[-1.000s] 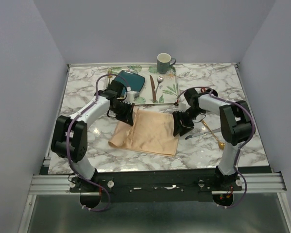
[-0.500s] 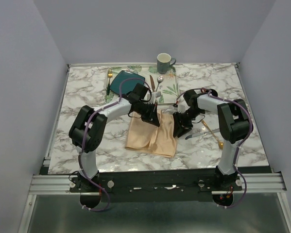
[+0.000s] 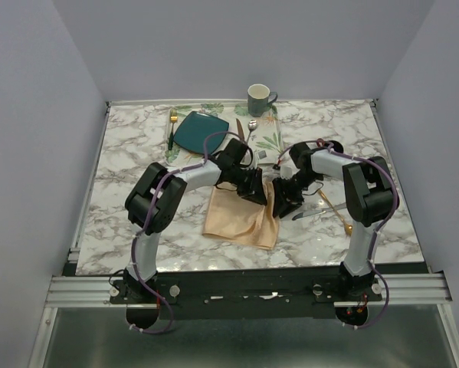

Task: Fold the napkin into a case and place the utensils inside
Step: Fold the rectangle-folded napkin at the center of the board.

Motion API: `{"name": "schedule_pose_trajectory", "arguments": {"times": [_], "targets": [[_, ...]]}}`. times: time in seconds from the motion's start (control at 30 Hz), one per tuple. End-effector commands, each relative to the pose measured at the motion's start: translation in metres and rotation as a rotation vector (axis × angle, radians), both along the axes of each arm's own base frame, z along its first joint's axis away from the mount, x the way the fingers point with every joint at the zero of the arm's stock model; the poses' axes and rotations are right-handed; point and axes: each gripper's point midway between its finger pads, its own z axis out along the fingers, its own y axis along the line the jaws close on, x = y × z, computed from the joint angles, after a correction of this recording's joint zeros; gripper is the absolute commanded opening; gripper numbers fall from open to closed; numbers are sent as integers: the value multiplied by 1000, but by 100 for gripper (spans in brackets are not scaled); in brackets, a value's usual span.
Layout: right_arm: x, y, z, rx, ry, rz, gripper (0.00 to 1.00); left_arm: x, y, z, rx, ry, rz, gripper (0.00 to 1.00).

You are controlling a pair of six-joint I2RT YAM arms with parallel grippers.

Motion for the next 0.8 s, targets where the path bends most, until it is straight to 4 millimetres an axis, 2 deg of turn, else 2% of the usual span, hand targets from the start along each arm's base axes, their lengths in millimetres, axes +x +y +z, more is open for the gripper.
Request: {"name": "schedule_pose_trajectory", "arguments": {"times": [0.0,0.03,0.07,0.1,0.13,0.2,0.27,0.3,0.33,0.4,0.47,0.63,0.7,0.77], "targets": [[-8,-8,-16,-34,-12,37,47,2,-1,26,-77,-25,-30,41],[-9,-9,-13,-31,-20,45,47,1,8,28,-67,-26,-24,47],[-10,-10,-9,-25,-38,62,47,8,21,31,-59,-73,-23,53],[-13,-11,-4,-22,-45,74,47,11,30,46,-62,-128,-22,61],[-11,-12,7,-15,-82,81,47,8,44,42,-13,-134,-21,65],[-15,-16,18,-16,-95,118,47,10,67,55,8,-259,-63,67],[-8,-18,33,-13,-149,154,47,-1,89,47,89,-284,-99,67],[-9,-20,38,-17,-148,163,47,-4,97,51,97,-372,-162,66],[-4,-21,42,-15,-169,169,47,-17,109,42,137,-343,-187,65],[17,-18,52,-20,-244,176,47,-25,122,40,168,-401,-244,63],[43,-11,62,-19,-308,154,47,-37,133,29,196,-406,-290,61],[95,4,50,-27,-353,106,47,-47,139,14,220,-376,-327,57],[115,9,53,-27,-390,90,46,-47,140,6,229,-369,-346,54],[123,10,43,-48,-378,73,44,-47,142,0,250,-374,-360,54]]}}
